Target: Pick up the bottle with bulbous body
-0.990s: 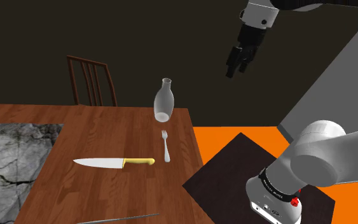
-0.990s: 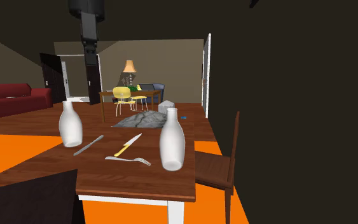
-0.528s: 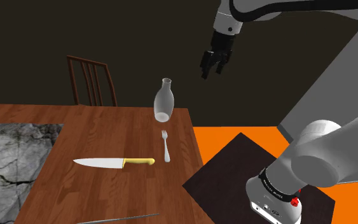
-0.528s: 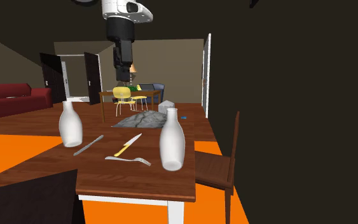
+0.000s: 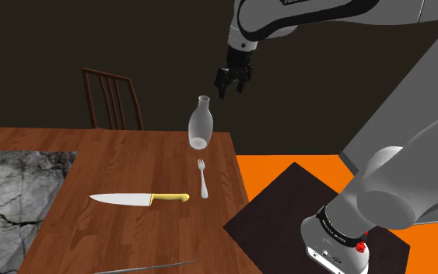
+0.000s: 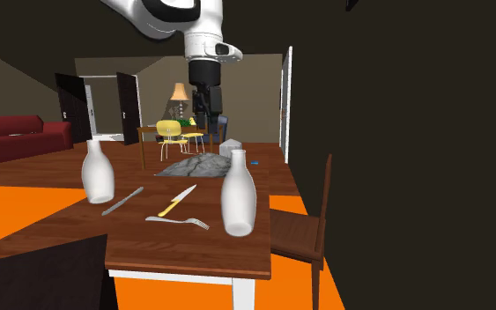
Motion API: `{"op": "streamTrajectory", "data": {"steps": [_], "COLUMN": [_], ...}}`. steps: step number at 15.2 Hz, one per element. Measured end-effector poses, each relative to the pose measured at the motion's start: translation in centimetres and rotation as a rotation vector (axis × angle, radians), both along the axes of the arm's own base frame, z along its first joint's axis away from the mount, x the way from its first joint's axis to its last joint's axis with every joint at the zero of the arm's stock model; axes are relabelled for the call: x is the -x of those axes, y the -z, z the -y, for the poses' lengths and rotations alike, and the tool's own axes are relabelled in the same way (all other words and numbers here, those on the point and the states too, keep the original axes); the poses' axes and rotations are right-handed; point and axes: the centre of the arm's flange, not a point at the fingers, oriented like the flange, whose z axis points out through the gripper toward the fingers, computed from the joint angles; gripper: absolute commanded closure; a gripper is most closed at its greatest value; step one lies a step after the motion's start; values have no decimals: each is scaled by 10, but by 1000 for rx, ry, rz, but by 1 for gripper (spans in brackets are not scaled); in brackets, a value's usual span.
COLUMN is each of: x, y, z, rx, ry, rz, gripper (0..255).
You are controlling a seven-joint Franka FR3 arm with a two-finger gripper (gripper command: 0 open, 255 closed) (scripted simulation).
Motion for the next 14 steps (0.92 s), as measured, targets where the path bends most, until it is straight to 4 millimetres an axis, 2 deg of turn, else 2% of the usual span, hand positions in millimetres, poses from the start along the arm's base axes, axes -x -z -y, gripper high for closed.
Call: {"op": "streamTrajectory", "data": {"steps": [8, 11, 14], "x": [-87, -96, -97], "y": [46, 61, 77], "z": [-27, -28, -29], "rx": [8, 8, 9], "ry": [10, 11, 11], "rz": [15, 16, 17], "gripper": [0, 0, 0]}}
